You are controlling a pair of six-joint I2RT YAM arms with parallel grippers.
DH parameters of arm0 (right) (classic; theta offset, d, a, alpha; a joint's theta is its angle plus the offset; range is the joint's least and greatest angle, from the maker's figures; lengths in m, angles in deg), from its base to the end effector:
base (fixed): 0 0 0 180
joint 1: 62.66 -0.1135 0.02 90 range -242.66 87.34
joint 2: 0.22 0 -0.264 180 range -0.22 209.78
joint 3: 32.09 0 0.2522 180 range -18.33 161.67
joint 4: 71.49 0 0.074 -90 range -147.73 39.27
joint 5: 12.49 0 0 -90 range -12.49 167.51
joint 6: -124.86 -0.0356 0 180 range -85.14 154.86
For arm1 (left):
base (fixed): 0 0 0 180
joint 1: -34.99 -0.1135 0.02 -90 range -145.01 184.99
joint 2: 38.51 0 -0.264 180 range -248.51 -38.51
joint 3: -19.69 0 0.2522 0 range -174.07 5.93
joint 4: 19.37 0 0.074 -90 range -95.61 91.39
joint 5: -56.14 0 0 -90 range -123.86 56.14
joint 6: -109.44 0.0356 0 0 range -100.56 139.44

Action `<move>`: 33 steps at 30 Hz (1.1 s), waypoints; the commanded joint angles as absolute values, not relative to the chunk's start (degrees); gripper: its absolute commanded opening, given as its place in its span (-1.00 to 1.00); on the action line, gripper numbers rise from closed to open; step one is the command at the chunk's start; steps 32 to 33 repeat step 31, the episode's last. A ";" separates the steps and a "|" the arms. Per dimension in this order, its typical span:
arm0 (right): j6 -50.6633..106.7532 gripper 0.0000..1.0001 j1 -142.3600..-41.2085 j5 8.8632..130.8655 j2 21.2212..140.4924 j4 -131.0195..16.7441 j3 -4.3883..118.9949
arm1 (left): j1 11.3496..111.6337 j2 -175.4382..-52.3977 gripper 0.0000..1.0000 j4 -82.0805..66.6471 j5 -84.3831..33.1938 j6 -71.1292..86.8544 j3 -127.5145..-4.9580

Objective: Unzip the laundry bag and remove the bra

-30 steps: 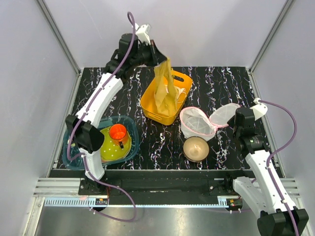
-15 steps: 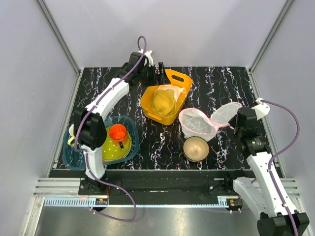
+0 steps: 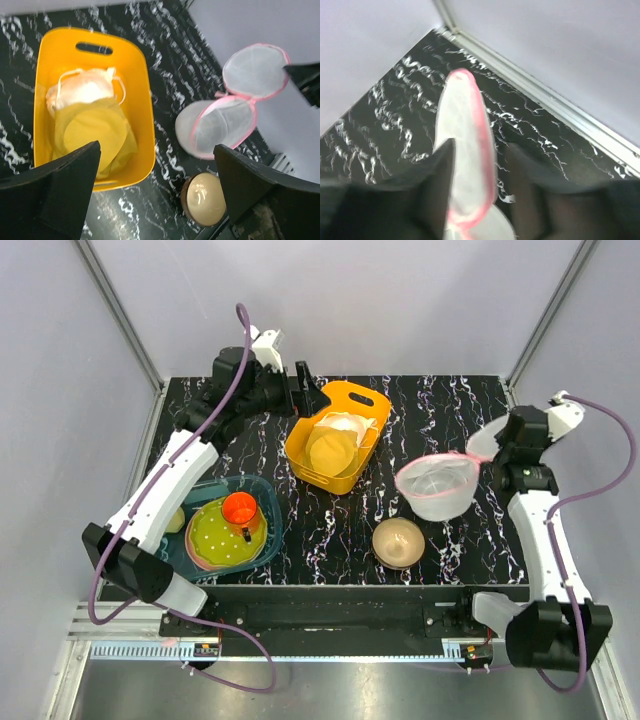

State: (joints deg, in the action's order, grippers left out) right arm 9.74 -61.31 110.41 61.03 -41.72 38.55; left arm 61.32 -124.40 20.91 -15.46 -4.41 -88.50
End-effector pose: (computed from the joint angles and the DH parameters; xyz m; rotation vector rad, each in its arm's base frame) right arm 0.2387 -0.0250 0.3499 0.7880 1.7026 -0.2679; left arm 0.2970 -0.1595 0.4392 0.2725 1.9507 -0.8898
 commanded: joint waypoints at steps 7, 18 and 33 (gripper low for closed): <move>8.67 0.99 -55.19 100.11 69.56 -29.01 53.13 | 61.18 -120.17 0.98 21.90 -20.92 -1.65 -76.44; 10.07 0.99 -55.19 87.17 71.41 -21.44 49.88 | 60.83 -110.59 0.98 19.96 -32.27 -0.77 -59.99; 8.49 0.99 -55.19 87.79 69.65 -27.06 43.81 | 60.04 -108.12 0.98 21.28 -37.28 0.19 -58.93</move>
